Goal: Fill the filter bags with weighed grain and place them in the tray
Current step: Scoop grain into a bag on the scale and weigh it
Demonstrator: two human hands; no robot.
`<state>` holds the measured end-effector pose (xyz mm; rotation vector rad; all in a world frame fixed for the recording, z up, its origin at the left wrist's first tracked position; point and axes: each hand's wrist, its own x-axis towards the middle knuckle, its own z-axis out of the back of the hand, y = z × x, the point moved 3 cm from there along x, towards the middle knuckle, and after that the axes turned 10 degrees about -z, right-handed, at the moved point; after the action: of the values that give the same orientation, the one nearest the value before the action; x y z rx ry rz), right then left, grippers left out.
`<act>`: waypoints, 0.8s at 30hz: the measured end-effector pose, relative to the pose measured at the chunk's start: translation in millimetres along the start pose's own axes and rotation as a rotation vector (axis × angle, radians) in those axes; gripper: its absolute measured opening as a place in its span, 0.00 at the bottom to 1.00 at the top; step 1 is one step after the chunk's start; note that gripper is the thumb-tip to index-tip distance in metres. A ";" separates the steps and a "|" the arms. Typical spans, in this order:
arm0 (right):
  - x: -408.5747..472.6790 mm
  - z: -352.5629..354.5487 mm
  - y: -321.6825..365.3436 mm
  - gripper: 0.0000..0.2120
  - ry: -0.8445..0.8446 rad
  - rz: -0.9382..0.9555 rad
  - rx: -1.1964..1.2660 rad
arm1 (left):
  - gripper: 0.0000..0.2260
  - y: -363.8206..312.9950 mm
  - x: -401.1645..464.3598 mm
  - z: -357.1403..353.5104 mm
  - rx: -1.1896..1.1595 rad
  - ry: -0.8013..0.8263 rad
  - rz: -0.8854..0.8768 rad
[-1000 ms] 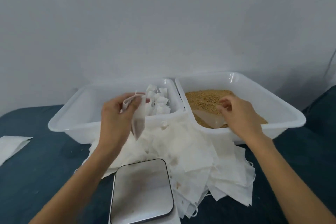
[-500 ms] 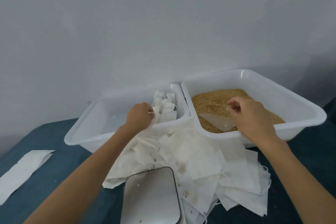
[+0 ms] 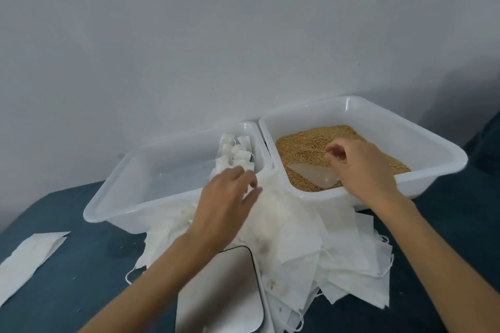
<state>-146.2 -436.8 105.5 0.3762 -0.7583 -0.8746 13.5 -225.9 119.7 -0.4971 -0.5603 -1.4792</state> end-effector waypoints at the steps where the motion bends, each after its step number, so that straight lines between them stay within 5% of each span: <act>1: -0.6 0.5 0.4 0.07 -0.001 0.002 0.001 | 0.08 -10.9 -7.3 -3.1 0.005 0.065 -0.047; 6: -2.9 2.6 2.6 0.07 -0.003 0.008 0.018 | 0.25 -31.7 -25.3 -34.4 0.113 0.458 0.029; 17: -2.8 2.9 2.2 0.06 -0.012 0.010 0.028 | 0.08 -33.1 -27.7 -41.1 0.115 0.330 0.065; 20: -3.0 4.4 3.0 0.08 -0.067 0.029 0.044 | 0.04 -28.3 -30.7 -28.3 -0.187 0.114 0.233; 24: -18.7 16.6 25.0 0.08 -0.281 0.241 0.219 | 0.08 -8.3 -42.4 -7.6 -1.020 -0.277 0.693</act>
<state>-152.3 -406.8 123.2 0.3496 -1.1402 -0.6249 5.1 -198.0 86.9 -1.5317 0.2220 -0.9238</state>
